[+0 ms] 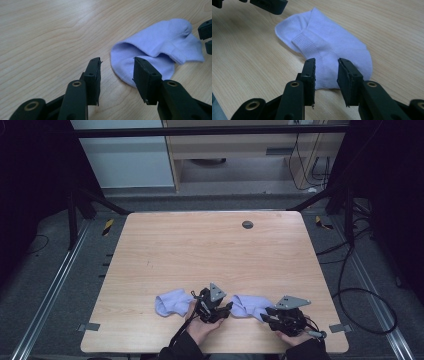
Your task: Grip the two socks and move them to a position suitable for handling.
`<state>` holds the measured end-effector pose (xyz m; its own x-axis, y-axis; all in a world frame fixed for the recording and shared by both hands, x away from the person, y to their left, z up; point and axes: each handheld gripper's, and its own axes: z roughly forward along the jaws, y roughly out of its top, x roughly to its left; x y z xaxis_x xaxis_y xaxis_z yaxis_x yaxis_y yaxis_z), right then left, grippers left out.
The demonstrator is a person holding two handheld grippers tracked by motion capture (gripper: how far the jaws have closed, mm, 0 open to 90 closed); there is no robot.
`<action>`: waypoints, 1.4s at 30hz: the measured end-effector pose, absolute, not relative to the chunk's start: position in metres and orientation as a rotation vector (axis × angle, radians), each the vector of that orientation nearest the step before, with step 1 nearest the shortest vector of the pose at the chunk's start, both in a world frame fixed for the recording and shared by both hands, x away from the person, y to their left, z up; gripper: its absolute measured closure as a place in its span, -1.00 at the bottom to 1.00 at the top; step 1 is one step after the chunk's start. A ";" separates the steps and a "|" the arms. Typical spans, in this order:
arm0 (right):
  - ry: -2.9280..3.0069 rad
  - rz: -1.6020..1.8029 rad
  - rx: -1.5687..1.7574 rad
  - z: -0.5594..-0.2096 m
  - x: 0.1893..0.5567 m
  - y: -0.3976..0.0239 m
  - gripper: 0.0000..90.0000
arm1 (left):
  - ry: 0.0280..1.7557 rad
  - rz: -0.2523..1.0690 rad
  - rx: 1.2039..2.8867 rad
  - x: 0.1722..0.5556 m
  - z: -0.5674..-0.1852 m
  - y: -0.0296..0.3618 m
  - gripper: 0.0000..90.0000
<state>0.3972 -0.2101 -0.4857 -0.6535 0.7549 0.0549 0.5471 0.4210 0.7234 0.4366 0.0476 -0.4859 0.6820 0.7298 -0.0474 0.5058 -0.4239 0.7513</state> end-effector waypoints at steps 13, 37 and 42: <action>2.475 1.034 1.088 -0.492 0.398 -0.203 0.53 | 0.948 0.362 2.167 0.436 -0.497 0.032 0.28; 2.477 1.009 1.110 -0.491 0.402 -0.202 0.87 | 0.971 0.348 2.177 0.438 -0.498 0.029 0.79; 2.441 1.088 1.119 -0.485 0.400 -0.205 0.87 | 0.967 0.332 2.175 0.438 -0.498 0.029 0.90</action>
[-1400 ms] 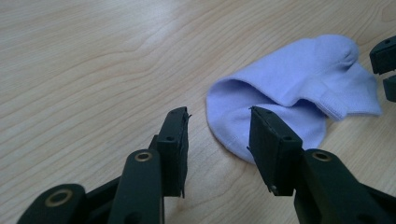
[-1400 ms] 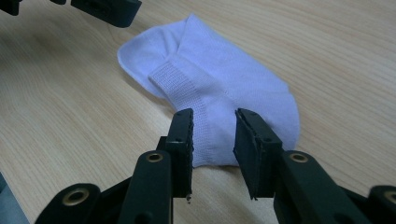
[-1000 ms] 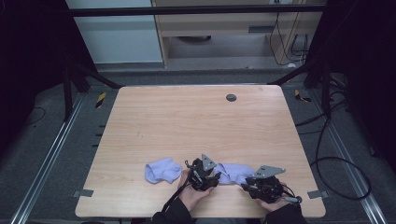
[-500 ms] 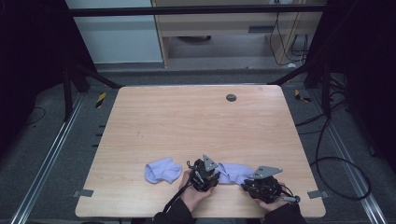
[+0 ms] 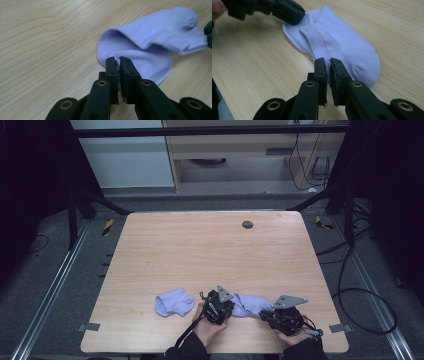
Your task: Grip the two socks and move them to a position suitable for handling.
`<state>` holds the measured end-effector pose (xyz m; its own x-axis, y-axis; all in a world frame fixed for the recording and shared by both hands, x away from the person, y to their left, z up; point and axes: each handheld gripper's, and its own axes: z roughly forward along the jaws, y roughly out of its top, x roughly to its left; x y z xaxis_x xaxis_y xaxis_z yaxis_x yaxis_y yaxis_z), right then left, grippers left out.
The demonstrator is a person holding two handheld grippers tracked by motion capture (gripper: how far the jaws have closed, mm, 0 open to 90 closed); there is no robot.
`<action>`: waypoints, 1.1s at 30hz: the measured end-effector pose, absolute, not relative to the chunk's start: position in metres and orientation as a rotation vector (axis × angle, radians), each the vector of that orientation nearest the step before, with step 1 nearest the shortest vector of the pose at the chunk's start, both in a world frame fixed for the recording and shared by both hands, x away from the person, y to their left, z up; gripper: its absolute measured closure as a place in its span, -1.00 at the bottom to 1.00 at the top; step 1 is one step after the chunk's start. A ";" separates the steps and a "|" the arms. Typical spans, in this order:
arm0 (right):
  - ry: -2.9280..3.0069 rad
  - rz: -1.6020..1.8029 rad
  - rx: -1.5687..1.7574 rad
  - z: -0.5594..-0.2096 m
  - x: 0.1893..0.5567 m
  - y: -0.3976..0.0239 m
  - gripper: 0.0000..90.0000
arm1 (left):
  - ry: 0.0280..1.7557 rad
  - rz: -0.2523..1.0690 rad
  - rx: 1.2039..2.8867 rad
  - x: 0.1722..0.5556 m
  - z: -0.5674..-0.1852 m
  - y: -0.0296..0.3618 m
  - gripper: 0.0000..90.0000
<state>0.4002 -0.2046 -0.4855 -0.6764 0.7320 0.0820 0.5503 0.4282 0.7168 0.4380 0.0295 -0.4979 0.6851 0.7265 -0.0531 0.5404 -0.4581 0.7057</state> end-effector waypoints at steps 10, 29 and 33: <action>2.284 1.265 1.163 -0.469 0.401 -0.211 0.87 | 0.928 0.288 2.186 0.438 -0.496 0.031 0.95; 2.089 1.148 1.344 -0.472 0.450 -0.210 0.85 | 0.889 0.287 2.215 0.438 -0.496 0.031 0.95; 2.073 1.109 1.346 -0.476 0.458 -0.212 0.68 | 0.898 0.290 2.204 0.438 -0.495 0.032 0.89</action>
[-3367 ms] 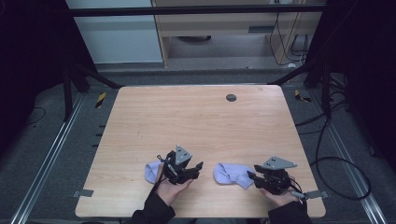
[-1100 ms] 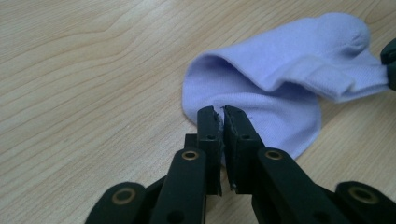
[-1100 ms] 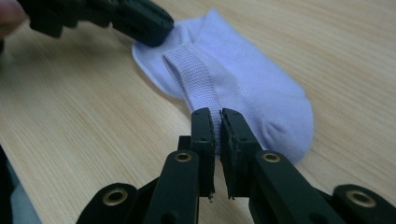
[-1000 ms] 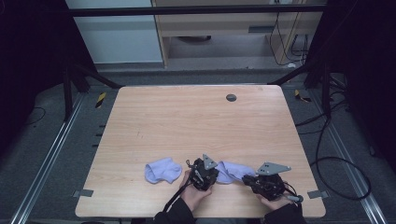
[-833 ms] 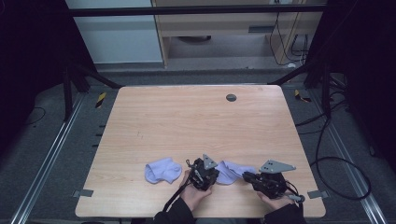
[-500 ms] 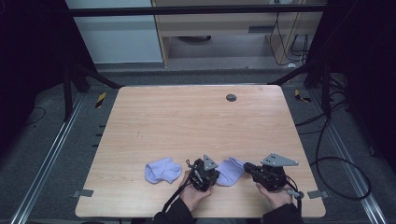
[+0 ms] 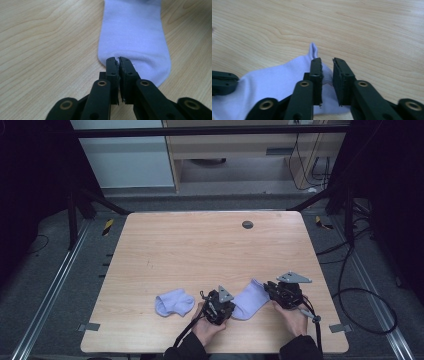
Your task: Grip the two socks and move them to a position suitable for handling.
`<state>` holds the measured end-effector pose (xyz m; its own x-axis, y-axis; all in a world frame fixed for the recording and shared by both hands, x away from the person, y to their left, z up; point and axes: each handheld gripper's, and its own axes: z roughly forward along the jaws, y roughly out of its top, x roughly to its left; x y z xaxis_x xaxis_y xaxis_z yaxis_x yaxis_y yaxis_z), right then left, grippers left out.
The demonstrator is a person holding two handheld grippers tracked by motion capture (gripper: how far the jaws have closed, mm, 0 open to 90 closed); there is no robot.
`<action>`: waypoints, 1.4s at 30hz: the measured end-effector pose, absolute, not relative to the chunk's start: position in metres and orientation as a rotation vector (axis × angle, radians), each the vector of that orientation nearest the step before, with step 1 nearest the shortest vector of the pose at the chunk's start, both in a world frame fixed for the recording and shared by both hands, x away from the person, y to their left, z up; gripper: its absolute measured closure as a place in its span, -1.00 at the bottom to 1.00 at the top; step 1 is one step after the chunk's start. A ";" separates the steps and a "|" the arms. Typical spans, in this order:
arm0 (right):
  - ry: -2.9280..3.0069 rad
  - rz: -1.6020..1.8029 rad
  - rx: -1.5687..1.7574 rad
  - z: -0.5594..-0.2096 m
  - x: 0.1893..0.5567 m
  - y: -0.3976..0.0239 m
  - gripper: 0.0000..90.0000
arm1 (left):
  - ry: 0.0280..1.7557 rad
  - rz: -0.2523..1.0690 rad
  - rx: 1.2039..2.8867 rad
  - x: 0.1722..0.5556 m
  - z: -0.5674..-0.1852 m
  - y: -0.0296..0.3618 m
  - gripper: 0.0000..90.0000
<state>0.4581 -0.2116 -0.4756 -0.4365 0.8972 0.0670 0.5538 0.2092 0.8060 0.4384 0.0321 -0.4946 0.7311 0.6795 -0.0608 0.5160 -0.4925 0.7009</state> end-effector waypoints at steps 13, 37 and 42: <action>2.029 1.062 1.344 -0.478 0.461 -0.241 0.32 | 0.923 0.306 2.173 0.434 -0.485 0.040 0.32; 2.162 0.939 1.426 -0.499 0.463 -0.238 0.80 | 0.971 0.291 2.207 0.434 -0.495 0.031 0.90; 2.177 0.936 1.450 -0.497 0.463 -0.235 0.96 | 0.982 0.277 2.188 0.436 -0.495 0.032 0.97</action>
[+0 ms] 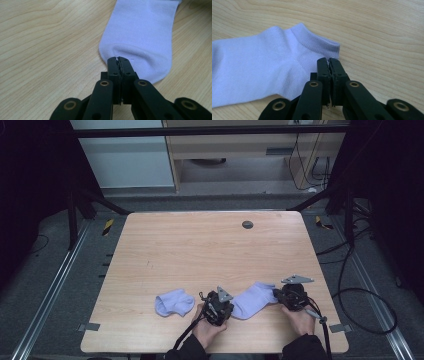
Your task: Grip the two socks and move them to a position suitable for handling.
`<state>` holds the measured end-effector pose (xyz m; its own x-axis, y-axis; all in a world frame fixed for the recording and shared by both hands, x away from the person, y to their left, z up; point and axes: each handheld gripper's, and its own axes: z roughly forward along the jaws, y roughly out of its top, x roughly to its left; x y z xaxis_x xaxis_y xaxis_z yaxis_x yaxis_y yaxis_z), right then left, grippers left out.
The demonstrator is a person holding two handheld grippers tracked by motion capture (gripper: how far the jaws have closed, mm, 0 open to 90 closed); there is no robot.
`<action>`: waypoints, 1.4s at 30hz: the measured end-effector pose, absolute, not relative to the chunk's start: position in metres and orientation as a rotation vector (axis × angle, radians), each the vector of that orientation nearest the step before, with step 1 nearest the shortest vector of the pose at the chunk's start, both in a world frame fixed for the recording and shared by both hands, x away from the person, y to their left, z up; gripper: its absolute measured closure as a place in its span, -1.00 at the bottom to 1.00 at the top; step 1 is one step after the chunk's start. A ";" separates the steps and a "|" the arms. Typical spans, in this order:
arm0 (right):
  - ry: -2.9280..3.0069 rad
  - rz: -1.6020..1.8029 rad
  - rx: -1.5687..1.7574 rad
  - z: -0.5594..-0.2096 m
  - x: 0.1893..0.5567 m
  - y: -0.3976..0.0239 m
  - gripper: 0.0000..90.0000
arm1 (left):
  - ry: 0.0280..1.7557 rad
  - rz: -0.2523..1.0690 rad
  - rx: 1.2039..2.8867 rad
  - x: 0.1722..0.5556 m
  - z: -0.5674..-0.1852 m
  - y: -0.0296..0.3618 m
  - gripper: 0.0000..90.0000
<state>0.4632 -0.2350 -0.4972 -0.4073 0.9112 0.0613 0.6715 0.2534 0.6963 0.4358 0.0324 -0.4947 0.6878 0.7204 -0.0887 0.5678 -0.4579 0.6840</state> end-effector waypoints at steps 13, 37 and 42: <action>2.097 1.013 1.372 -0.475 0.433 -0.238 0.96 | 0.950 0.310 2.176 0.454 -0.479 0.034 0.97; 2.007 1.054 1.419 -0.473 0.410 -0.248 0.42 | 0.935 0.297 2.064 0.470 -0.463 0.072 0.14; 2.017 1.100 1.397 -0.467 0.414 -0.240 0.28 | 0.926 0.326 2.055 0.470 -0.450 0.092 0.00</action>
<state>0.4139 -0.2402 -0.4675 -0.3866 0.9192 0.0754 0.5614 0.1696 0.8100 0.4698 0.0924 -0.4504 0.6938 0.7138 -0.0959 0.4960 -0.3770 0.7822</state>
